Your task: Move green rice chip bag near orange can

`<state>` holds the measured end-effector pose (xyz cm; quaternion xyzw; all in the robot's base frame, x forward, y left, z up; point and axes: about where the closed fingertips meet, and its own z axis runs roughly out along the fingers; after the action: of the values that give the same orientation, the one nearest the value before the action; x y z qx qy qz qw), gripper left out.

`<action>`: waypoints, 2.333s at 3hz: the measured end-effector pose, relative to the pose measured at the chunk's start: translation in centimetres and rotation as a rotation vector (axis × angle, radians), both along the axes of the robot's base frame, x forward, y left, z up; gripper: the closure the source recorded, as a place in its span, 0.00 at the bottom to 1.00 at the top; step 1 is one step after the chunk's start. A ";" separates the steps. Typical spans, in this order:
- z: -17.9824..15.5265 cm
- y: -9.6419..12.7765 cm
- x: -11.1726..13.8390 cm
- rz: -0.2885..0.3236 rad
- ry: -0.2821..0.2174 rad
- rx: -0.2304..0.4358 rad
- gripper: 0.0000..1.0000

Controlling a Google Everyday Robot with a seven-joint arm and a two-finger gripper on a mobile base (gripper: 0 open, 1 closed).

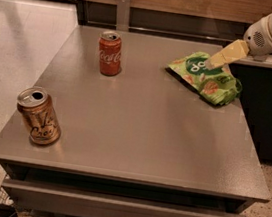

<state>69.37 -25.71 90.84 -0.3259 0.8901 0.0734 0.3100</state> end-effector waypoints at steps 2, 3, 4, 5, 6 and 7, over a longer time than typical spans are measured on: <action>-4.1 0.7 0.1 -0.037 0.128 -0.004 0.00; -5.9 1.2 -1.1 -0.040 0.194 -0.017 0.00; -8.1 1.6 -1.8 -0.056 0.242 0.006 0.00; -8.5 1.8 -1.8 -0.054 0.249 0.007 0.16; -8.8 2.0 -1.8 -0.051 0.254 0.007 0.40; -9.0 2.1 -1.7 -0.049 0.257 0.007 0.71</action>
Offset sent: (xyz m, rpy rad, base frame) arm -0.0081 0.0097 -0.0456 -0.0243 0.1740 -0.0403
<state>67.64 -23.60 81.87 -0.2908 0.9299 0.1101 0.1963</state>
